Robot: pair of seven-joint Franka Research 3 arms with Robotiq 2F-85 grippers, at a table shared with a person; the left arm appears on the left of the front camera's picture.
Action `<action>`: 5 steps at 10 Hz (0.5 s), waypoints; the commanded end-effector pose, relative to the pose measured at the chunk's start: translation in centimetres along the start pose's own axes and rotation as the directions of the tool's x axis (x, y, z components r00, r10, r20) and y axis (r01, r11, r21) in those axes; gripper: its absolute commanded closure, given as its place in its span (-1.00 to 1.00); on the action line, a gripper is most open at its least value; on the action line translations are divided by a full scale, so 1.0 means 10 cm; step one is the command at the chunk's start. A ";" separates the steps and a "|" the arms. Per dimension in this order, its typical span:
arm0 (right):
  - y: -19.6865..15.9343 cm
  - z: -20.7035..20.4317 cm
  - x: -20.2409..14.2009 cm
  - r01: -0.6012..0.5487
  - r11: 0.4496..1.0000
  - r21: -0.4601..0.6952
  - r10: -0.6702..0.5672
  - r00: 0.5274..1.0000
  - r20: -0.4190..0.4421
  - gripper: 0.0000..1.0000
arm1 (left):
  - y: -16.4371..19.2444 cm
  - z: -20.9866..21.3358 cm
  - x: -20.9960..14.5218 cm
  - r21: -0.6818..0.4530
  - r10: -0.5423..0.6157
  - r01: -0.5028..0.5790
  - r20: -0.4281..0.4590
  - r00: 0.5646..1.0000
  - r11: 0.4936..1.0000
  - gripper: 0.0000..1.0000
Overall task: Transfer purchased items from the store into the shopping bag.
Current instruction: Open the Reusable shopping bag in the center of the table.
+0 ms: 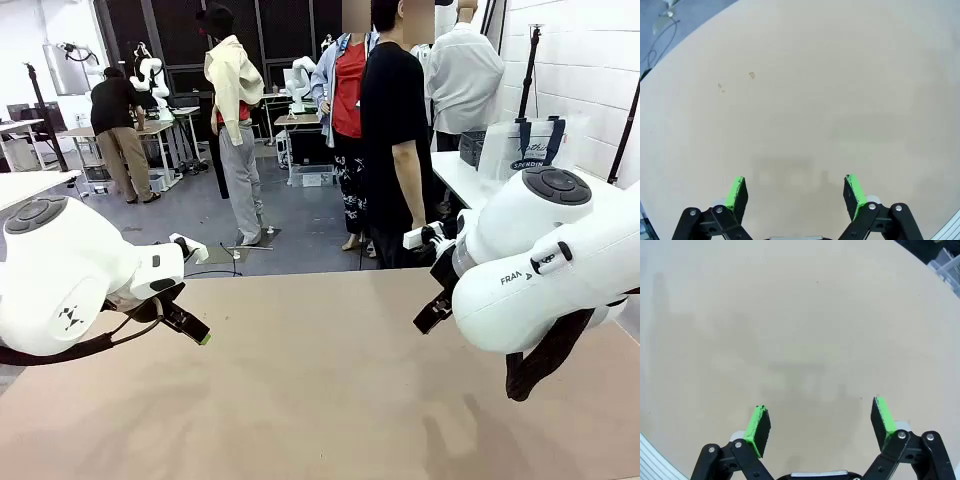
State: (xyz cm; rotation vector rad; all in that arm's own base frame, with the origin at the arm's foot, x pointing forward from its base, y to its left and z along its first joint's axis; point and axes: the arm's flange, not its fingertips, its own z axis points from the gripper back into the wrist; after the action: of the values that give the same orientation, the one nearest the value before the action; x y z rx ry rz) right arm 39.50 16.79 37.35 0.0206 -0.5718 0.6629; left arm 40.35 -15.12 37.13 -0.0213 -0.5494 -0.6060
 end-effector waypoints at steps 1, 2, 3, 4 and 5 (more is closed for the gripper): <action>0.00 0.00 0.00 0.000 1.000 0.000 0.000 1.000 0.000 -1.00 | 0.00 0.00 0.00 0.000 0.000 0.000 0.000 1.000 1.000 -1.00; 0.00 0.00 0.00 0.000 1.000 0.000 0.000 1.000 0.000 -1.00 | 0.00 0.00 0.00 0.000 0.000 0.000 0.000 1.000 1.000 -1.00; 0.00 0.00 0.00 0.000 1.000 0.000 0.000 1.000 0.000 -1.00 | 0.00 0.00 0.00 0.000 0.000 0.000 0.000 1.000 1.000 -1.00; 0.00 0.00 0.00 0.000 1.000 0.000 0.000 1.000 0.000 -1.00 | 0.00 0.00 0.00 0.000 0.000 0.000 0.000 1.000 1.000 -1.00; 0.00 0.00 0.00 0.000 1.000 0.000 0.000 1.000 0.000 -1.00 | 0.00 0.00 0.00 0.000 0.000 0.000 0.000 1.000 1.000 -1.00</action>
State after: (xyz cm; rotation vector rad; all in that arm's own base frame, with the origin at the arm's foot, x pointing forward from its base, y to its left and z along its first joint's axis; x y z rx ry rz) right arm 39.50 16.80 37.35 0.0202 -0.5719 0.6633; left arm 40.31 -15.25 37.13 -0.0207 -0.5495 -0.6092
